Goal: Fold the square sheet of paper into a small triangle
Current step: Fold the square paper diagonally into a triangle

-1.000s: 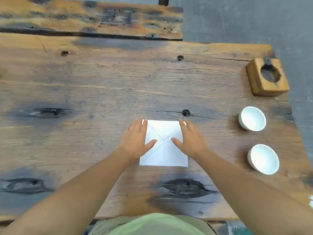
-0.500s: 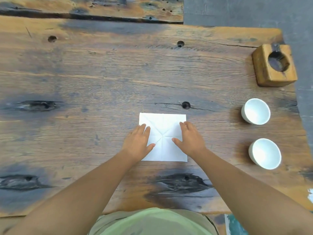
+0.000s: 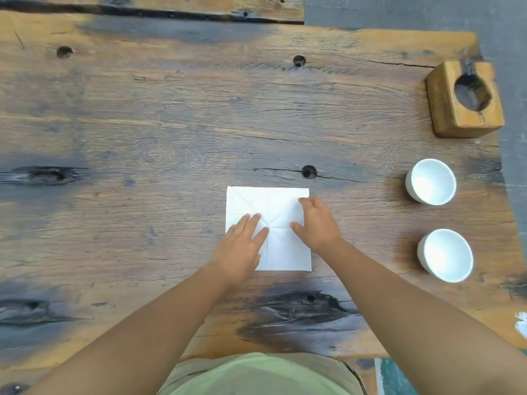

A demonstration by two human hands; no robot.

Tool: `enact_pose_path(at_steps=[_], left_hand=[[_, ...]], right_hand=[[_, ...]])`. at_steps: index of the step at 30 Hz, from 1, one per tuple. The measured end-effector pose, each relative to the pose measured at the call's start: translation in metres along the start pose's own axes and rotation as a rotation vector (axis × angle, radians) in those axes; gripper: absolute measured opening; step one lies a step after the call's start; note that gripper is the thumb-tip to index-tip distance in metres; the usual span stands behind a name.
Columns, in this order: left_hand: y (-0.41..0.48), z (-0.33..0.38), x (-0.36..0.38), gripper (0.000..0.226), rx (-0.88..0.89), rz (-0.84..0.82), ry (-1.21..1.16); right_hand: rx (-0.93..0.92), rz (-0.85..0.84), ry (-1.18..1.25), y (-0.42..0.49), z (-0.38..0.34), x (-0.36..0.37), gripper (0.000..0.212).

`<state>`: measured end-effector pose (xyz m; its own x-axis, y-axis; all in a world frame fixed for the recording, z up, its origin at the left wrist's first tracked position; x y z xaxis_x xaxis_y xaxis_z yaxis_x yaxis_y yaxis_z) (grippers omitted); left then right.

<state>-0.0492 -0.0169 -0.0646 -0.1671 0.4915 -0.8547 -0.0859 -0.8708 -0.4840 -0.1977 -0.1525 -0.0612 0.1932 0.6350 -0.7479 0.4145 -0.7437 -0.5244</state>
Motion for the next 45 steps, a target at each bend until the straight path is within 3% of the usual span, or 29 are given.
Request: enact_pose_path(at_steps=[13,38,45], left_hand=[[0.011,0.003,0.022,0.073,0.16,-0.045,0.147],[0.006,-0.011,0.025,0.068,0.078,-0.011,0.098],[0.009,-0.009,0.019,0.07,0.015,-0.032,0.103]], right_hand=[[0.034,0.112,0.041,0.049,0.006,-0.02,0.06],[0.133,0.146,0.129,0.095,0.018,-0.031,0.037],[0.172,0.227,0.21,0.092,0.016,-0.029,0.016]])
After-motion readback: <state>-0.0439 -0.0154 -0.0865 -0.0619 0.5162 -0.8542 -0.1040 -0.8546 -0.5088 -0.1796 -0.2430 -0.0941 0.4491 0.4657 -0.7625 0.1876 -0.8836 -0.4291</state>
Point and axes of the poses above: each hand's wrist, its own y-axis towards the middle knuckle, its own x-axis out of the palm, z = x × y, the point moved 3 cm from there along y, towards the middle knuckle, and after that the axes turned 6 degrees about y, right-handed, at the moved point
